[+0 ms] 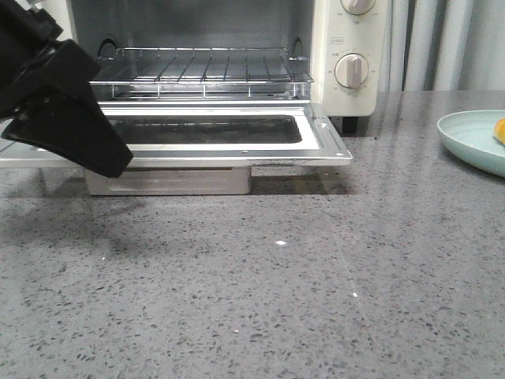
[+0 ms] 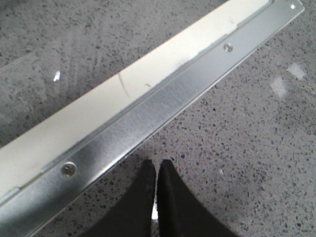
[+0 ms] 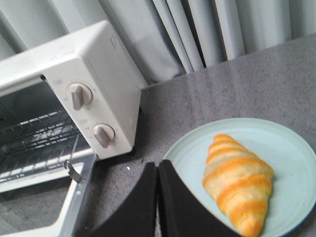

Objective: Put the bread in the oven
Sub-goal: 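Pull the oven door down and open with the left gripper, then lower the right gripper over the croissant on the blue plate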

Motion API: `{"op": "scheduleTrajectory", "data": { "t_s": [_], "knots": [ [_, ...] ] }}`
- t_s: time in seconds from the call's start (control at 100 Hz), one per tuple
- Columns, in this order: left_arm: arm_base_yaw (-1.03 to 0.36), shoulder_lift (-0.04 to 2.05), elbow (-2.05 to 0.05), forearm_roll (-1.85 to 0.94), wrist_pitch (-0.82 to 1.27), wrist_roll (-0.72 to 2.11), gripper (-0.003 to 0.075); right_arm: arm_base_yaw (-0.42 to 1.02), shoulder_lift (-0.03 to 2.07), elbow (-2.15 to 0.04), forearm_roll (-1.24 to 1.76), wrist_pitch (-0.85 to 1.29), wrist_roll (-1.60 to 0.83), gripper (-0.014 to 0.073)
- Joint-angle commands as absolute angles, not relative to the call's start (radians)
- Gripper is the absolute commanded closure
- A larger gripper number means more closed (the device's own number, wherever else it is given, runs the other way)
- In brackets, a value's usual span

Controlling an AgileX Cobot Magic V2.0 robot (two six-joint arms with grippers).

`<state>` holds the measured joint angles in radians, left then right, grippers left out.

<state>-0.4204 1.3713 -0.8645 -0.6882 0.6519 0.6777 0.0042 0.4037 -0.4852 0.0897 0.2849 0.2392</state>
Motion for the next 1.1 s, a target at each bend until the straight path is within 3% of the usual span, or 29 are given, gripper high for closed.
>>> {"op": "scheduleTrajectory", "data": {
  "t_s": [0.0, 0.21, 0.44, 0.51, 0.66, 0.73, 1.09],
  "knots": [
    [-0.417, 1.328, -0.896, -0.714, 0.646, 0.672, 0.0741, -0.001, 0.418, -0.551, 0.086, 0.215, 0.232, 0.0641],
    [-0.417, 1.171, -0.936, -0.718, 0.644, 0.672, 0.0741, -0.001, 0.424, -0.665, 0.086, 0.354, 0.186, 0.0641],
    [-0.417, 0.862, -0.945, -0.738, 0.63, 0.67, 0.0742, -0.001, 0.634, -0.959, 0.086, 0.807, 0.085, 0.0631],
    [-0.417, 0.789, -0.945, -0.74, 0.63, 0.65, 0.0741, -0.001, 0.726, -1.035, 0.084, 0.908, 0.057, 0.0567],
    [-0.417, 0.673, -0.945, -0.74, 0.628, 0.591, 0.0741, -0.001, 0.889, -1.095, -0.015, 1.009, 0.054, 0.0277],
    [-0.417, 0.634, -0.945, -0.74, 0.63, 0.584, 0.0741, -0.001, 0.949, -1.093, -0.04, 1.027, 0.054, 0.0209],
    [-0.417, 0.572, -0.945, -0.736, 0.648, 0.581, 0.0741, -0.001, 1.207, -1.093, -0.067, 0.926, 0.054, 0.0246]
  ]
}}
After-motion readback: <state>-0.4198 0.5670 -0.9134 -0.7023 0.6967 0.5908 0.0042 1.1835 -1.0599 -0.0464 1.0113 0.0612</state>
